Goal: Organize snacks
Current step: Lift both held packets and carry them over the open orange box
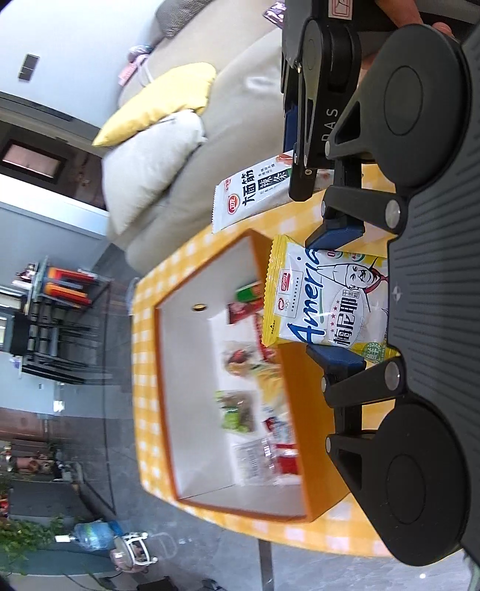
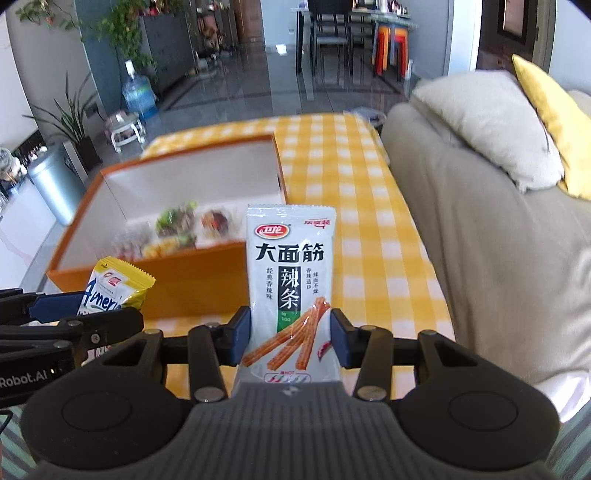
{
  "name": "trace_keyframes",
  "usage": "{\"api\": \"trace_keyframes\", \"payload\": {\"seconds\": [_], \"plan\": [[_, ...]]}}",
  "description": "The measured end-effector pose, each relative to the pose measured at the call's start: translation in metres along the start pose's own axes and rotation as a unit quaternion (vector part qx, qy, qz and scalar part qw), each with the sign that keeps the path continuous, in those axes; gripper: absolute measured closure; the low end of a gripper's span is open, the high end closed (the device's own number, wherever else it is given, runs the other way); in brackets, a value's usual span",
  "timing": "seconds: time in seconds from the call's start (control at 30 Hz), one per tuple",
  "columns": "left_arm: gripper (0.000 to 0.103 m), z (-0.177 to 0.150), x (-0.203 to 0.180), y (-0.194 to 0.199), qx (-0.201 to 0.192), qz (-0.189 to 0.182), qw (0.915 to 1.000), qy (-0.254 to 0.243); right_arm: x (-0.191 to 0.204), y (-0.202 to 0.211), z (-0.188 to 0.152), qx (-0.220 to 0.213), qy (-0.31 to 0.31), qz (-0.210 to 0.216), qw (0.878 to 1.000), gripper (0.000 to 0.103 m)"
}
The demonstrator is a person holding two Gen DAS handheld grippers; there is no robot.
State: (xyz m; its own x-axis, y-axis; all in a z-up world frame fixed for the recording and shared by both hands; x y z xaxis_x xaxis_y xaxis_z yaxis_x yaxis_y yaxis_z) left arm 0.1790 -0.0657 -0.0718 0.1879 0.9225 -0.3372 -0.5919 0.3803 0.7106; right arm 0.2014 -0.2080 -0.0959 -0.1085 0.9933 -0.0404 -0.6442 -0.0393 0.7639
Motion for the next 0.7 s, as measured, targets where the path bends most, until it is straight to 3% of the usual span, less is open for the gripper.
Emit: {"api": "trace_keyframes", "payload": {"seconds": [0.4, 0.7], "plan": [[0.041, 0.057, 0.024, -0.003, -0.035, 0.033, 0.9988, -0.011, 0.029, 0.005, 0.066, -0.055, 0.021, 0.034, 0.998, 0.06], [0.041, 0.089, 0.056, -0.03, -0.019, 0.075, 0.9966, -0.027, 0.062, -0.025, 0.123, -0.07, 0.083, 0.061, 0.992, 0.06]]}}
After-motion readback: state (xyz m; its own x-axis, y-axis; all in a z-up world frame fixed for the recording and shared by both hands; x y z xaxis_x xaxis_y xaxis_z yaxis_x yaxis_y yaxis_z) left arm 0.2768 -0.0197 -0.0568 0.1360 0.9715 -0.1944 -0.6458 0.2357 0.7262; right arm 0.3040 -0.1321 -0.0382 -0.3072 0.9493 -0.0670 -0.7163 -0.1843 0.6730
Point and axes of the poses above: each gripper's, at about its wrist camera, not at the fingertips, and y roughly against the way its jaws point, x to its left, z to its top, the point moved 9 cm from there along -y, roughly the way its jaws point, and after that the axes turned 11 degrees about y, right-handed, at the moved point
